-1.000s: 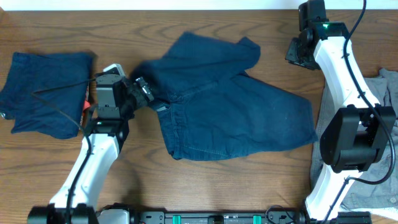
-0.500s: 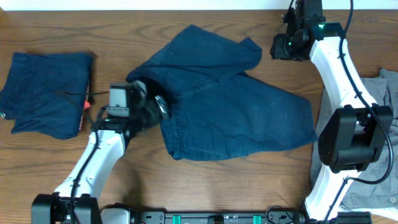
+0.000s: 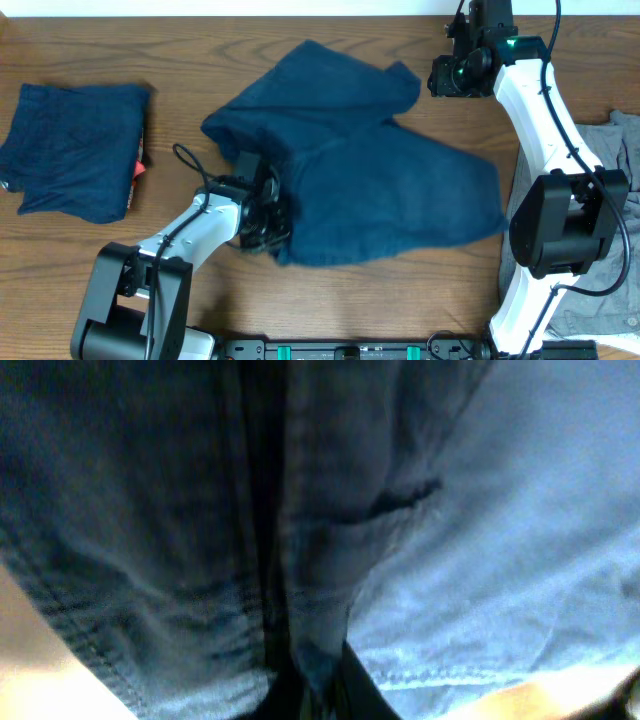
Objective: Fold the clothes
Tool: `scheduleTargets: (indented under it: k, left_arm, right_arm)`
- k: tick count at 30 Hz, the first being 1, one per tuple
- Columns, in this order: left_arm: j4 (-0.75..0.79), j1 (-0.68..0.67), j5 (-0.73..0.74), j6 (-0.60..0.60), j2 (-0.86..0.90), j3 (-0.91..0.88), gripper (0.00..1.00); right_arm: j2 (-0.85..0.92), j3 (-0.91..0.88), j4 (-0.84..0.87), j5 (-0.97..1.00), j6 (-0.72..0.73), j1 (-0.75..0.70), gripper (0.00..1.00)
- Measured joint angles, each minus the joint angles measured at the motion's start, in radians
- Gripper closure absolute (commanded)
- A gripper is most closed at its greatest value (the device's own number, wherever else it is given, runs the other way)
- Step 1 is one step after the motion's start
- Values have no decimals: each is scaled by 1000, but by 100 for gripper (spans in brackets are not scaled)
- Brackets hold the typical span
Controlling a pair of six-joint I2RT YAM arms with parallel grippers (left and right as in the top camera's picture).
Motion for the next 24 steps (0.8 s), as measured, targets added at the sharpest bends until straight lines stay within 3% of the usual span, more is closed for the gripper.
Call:
scheduleTargets:
  k: [5, 8, 19, 21, 24]
  left_arm:
    - [-315, 74, -50, 57, 0, -2, 94]
    - [-411, 124, -112, 73, 0, -3, 94]
    - [-393, 167, -189, 93, 0, -3, 94]
    - [-392, 167, -192, 94, 0, -3, 94]
    - [-389, 167, -196, 94, 0, -3, 94]
  right_arm:
    - [3, 0, 0, -5, -1, 1, 48]
    - [21, 0, 8, -18, -1, 7, 48]
    - [227, 0, 53, -124, 6, 113, 50]
    - [250, 0, 64, -131, 13, 122, 54]
    - [274, 0, 70, -139, 30, 125, 71]
